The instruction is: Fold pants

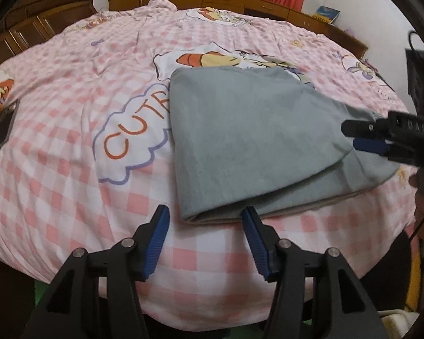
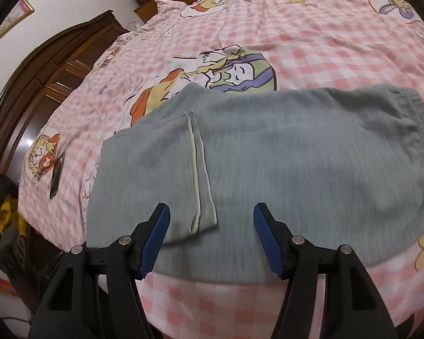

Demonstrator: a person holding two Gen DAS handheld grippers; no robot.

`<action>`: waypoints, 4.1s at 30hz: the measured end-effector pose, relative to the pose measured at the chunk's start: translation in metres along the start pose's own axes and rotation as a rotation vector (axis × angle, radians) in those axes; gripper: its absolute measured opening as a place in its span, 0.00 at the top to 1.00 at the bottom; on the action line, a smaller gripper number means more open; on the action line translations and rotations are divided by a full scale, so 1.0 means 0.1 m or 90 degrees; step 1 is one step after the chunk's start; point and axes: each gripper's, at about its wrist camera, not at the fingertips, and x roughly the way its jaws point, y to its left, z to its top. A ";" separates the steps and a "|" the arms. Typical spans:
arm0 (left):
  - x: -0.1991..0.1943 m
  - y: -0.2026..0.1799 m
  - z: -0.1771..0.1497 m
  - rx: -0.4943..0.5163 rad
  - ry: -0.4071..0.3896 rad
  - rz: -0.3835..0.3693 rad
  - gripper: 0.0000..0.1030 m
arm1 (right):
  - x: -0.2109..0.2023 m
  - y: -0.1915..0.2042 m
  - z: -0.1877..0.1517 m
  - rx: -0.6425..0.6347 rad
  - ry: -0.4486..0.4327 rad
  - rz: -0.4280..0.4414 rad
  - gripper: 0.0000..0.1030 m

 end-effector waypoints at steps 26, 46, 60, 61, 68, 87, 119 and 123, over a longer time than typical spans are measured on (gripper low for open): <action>-0.15 0.42 -0.02 -0.072 -0.012 -0.071 0.44 | 0.49 0.46 0.31 -0.090 0.045 0.008 0.84; -0.31 0.59 0.28 -0.115 -0.050 -0.110 0.44 | -1.11 0.66 0.60 -0.126 -0.132 0.042 0.94; -0.20 0.14 0.53 -0.052 -0.033 -0.133 0.44 | -1.39 -0.34 0.59 -0.042 -0.143 -0.085 0.94; -0.18 0.10 0.55 -0.047 -0.032 -0.134 0.44 | -1.35 -0.41 0.58 -0.038 -0.140 -0.095 0.94; -0.03 -0.20 0.68 -0.018 -0.016 -0.148 0.44 | -1.06 -0.91 0.51 -0.001 -0.109 -0.118 0.94; 0.38 -0.79 0.89 0.073 0.020 -0.115 0.44 | -0.91 -1.48 0.33 0.043 -0.085 -0.148 0.80; 0.56 -0.96 1.05 0.063 0.041 -0.091 0.38 | -0.81 -1.16 0.25 -0.076 -0.070 -0.109 0.83; 0.57 -0.85 0.83 0.040 0.063 -0.106 0.36 | -0.80 -1.20 0.01 -0.060 -0.066 -0.126 0.83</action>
